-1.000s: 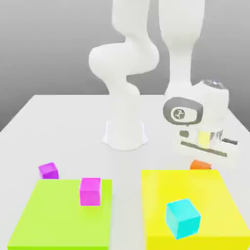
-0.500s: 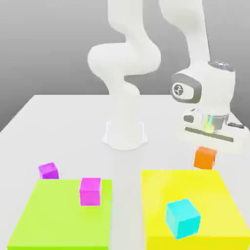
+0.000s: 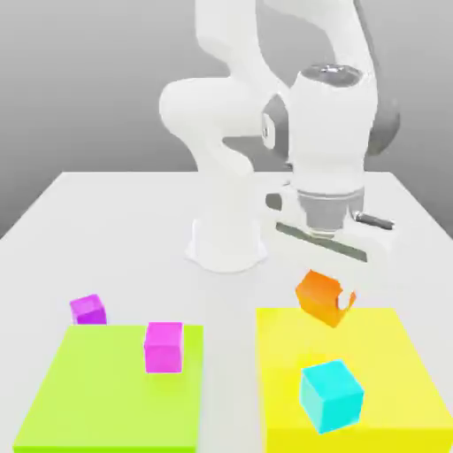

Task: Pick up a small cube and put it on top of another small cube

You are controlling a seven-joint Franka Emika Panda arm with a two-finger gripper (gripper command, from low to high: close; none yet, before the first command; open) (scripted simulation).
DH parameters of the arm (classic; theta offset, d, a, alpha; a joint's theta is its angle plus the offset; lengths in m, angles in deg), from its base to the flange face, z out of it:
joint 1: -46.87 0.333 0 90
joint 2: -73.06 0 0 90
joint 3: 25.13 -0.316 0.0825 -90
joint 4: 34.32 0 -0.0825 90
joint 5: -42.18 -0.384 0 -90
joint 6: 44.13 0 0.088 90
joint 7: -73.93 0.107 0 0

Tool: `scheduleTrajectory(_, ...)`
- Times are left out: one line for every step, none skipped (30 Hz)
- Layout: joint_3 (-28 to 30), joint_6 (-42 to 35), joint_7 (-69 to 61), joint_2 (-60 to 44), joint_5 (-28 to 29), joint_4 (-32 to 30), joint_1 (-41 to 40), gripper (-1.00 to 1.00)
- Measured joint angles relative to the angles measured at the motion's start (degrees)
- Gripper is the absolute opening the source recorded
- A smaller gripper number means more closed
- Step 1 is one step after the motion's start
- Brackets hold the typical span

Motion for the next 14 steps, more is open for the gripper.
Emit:
scheduleTrajectory(1.9, -1.4, -1.3, 0.7, 0.4, 0.8, -1.8, -1.0)
scheduleTrajectory(4.0, -2.8, -2.4, 1.4, 1.0, 1.6, -3.4, -1.0)
scheduleTrajectory(6.0, -4.1, -3.7, 2.1, 1.4, 2.4, -5.0, -1.0)
scheduleTrajectory(7.7, -5.5, -4.3, 2.6, 2.5, 2.7, -7.0, -1.0)
scheduleTrajectory(8.8, -6.5, -4.0, 2.9, 4.2, 2.3, -9.0, -1.0)
scheduleTrajectory(9.1, -7.0, -3.1, 2.8, 6.2, 1.3, -10.6, -1.0)
scheduleTrajectory(9.3, -6.0, -2.5, 1.7, 7.3, 0.6, -11.4, -1.0)
scheduleTrajectory(9.4, -4.4, -2.2, 0.2, 7.9, 0.1, -11.8, -1.0)
scheduleTrajectory(9.4, -2.4, -2.0, -1.6, 8.2, -0.3, -12.1, -1.0)
scheduleTrajectory(9.4, -0.2, -1.9, -3.4, 8.5, -0.7, -12.2, -1.0)
scheduleTrajectory(9.4, 2.0, -1.8, -5.4, 8.5, -1.1, -12.3, -1.0)
scheduleTrajectory(9.4, 3.8, -1.8, -6.9, 8.5, -1.3, -12.3, 1.0)
scheduleTrajectory(9.4, 3.8, -1.8, -6.9, 8.5, -1.3, -12.3, 1.0)
scheduleTrajectory(9.4, 3.8, -1.8, -6.9, 8.5, -1.3, -12.3, 1.0)
